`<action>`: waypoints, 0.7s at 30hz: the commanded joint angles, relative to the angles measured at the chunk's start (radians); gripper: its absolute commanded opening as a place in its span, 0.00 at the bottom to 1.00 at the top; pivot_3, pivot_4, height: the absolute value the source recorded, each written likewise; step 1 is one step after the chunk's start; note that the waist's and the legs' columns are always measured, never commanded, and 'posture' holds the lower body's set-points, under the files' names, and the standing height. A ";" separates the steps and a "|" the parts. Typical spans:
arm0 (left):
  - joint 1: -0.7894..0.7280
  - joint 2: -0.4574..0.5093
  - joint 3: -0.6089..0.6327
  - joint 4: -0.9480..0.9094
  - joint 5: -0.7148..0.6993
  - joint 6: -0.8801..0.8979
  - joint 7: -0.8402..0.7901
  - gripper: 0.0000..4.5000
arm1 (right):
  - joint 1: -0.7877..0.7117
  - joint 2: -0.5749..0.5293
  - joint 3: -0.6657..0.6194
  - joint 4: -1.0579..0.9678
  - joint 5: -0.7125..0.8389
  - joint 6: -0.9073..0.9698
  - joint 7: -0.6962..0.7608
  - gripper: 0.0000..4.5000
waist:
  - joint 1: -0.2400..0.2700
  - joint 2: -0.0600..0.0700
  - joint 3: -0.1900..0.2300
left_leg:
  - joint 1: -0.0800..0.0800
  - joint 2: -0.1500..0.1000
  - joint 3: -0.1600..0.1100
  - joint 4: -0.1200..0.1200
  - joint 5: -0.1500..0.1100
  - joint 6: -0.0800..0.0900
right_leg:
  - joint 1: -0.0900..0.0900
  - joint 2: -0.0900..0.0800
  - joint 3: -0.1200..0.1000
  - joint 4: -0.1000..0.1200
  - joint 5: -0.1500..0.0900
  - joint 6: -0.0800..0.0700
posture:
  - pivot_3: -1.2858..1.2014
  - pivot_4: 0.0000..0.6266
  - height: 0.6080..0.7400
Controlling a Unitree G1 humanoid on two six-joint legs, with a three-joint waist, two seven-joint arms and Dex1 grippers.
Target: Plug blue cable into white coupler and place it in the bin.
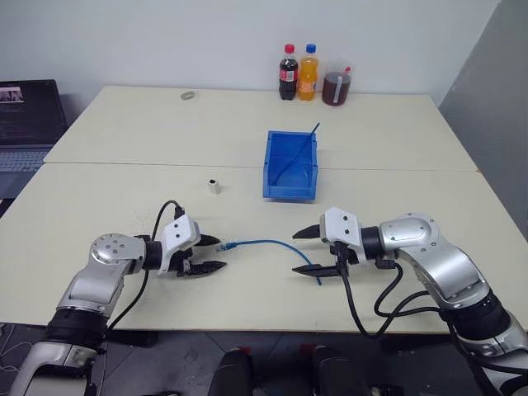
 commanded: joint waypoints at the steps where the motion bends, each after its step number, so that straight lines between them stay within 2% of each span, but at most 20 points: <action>1: 0.001 -0.013 -0.023 0.033 0.035 -0.011 0.010 0.47 | -0.001 -0.011 -0.032 -0.048 0.024 0.009 -0.017 0.76 | 0.002 0.000 0.000 | 0.000 0.000 0.000 0.000 0.000 0.000 | 0.000 0.000 0.000 0.000 0.000 0.000 | 0.52 0.24 1.00; 7: 0.007 -0.034 -0.011 0.033 0.006 -0.020 0.000 0.16 | 0.020 -0.008 -0.053 -0.063 0.050 0.005 -0.037 0.76 | 0.003 0.000 0.000 | 0.001 0.000 0.000 0.001 0.000 0.000 | 0.001 0.000 0.000 0.000 -0.002 0.005 | 0.52 0.24 1.00; 10: 0.017 -0.045 0.007 -0.023 -0.033 0.006 -0.004 0.05 | 0.047 0.001 -0.085 -0.094 0.107 0.039 -0.048 0.76 | 0.003 0.000 0.000 | 0.000 0.000 0.000 0.001 0.000 0.000 | 0.001 0.000 0.000 0.000 -0.002 0.005 | 0.52 0.24 1.00; 16: 0.035 -0.082 0.034 -0.195 -0.123 0.118 0.021 0.05 | 0.117 0.022 -0.163 -0.174 0.246 0.171 -0.108 0.76 | 0.003 0.000 0.000 | -0.001 0.000 -0.001 0.001 0.000 0.000 | 0.001 -0.001 0.000 0.000 -0.002 0.004 | 0.52 0.24 1.00; 21: -0.014 -0.193 0.084 -0.349 -0.259 0.279 0.145 0.05 | 0.264 0.094 -0.213 -0.249 0.360 0.277 -0.230 0.76 | 0.004 -0.001 -0.001 | -0.001 -0.001 -0.001 0.001 0.000 0.000 | 0.001 -0.001 0.000 -0.001 -0.002 0.005 | 0.52 0.24 1.00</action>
